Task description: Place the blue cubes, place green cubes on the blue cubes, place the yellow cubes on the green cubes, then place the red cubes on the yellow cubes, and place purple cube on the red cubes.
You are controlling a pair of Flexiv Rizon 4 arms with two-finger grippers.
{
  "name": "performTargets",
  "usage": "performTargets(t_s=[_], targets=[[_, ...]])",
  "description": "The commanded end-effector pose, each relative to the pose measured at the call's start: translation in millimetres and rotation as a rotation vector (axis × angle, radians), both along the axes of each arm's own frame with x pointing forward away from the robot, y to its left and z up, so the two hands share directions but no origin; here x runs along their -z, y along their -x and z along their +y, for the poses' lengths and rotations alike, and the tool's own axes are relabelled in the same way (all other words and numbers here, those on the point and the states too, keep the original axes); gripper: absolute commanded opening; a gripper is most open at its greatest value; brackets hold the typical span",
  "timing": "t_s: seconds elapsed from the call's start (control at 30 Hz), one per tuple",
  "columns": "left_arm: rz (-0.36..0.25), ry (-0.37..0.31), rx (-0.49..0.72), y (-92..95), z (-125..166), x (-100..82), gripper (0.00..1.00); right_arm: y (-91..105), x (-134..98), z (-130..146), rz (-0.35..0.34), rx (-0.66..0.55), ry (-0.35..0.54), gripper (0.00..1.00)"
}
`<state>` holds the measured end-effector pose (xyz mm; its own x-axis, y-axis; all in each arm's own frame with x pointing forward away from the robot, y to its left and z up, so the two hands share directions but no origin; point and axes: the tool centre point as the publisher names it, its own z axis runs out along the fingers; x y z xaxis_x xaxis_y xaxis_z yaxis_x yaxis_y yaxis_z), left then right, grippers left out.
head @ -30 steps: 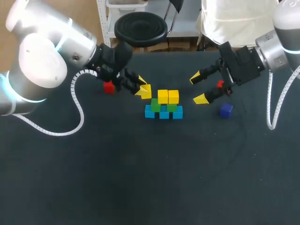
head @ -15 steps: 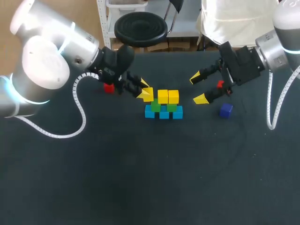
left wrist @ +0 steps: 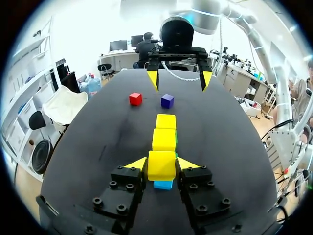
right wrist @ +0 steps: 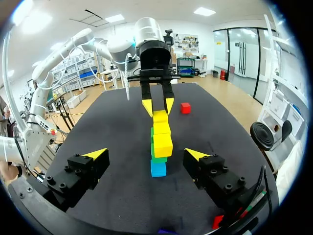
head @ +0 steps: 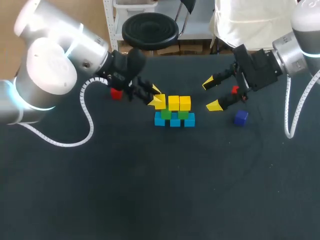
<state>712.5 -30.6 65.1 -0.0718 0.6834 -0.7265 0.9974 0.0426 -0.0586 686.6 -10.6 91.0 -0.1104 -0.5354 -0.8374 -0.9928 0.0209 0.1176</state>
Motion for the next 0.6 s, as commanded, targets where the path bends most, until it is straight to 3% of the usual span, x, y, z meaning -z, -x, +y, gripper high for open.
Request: performTargets(t_s=[0.03, 0.6], targets=[[0.003, -0.003, 0.008, -3.0, -2.4, 0.6, 0.0, 0.6, -0.4, -0.1, -0.001, 0.001, 0.001, 1.0], [-0.006, -0.006, 0.015, 1.1, 0.1, -1.6, 0.0, 0.6, -0.4, -0.1, -0.001, 0.001, 0.001, 1.0]])
